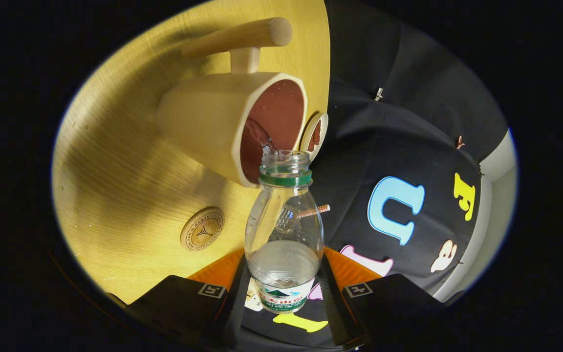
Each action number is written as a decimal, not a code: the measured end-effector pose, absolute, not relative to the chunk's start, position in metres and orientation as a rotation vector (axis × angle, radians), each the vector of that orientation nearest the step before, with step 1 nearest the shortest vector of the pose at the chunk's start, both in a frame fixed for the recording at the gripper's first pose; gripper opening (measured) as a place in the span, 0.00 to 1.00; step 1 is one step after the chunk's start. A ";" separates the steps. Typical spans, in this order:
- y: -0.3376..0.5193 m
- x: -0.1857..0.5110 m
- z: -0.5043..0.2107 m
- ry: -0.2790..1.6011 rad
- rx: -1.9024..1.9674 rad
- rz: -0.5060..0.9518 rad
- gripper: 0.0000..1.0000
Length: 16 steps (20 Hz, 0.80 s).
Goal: Take the bottle from table, then pour the juice into the cup, finally place the bottle on the coaster
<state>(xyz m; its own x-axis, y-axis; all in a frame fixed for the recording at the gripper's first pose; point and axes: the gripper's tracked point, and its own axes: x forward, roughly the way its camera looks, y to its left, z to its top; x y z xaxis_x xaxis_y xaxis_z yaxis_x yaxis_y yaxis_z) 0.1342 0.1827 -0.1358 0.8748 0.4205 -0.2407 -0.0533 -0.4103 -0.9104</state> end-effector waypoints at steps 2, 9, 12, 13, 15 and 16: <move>0.182 0.135 -0.135 -0.273 -1.939 0.535 0.73; 0.188 0.136 -0.131 -0.317 -1.985 0.553 0.73; 0.191 0.136 -0.130 -0.338 -1.999 0.562 0.73; 0.192 0.137 -0.129 -0.345 -2.005 0.566 0.73; 0.192 0.138 -0.129 -0.358 -2.017 0.573 0.73; 0.194 0.138 -0.128 -0.366 -2.023 0.574 0.73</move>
<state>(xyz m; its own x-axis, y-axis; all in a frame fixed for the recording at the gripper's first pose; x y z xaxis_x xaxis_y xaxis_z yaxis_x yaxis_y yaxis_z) 0.1377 0.1938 -0.1278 0.8440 0.4764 -0.2464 0.0218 -0.4894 -0.8718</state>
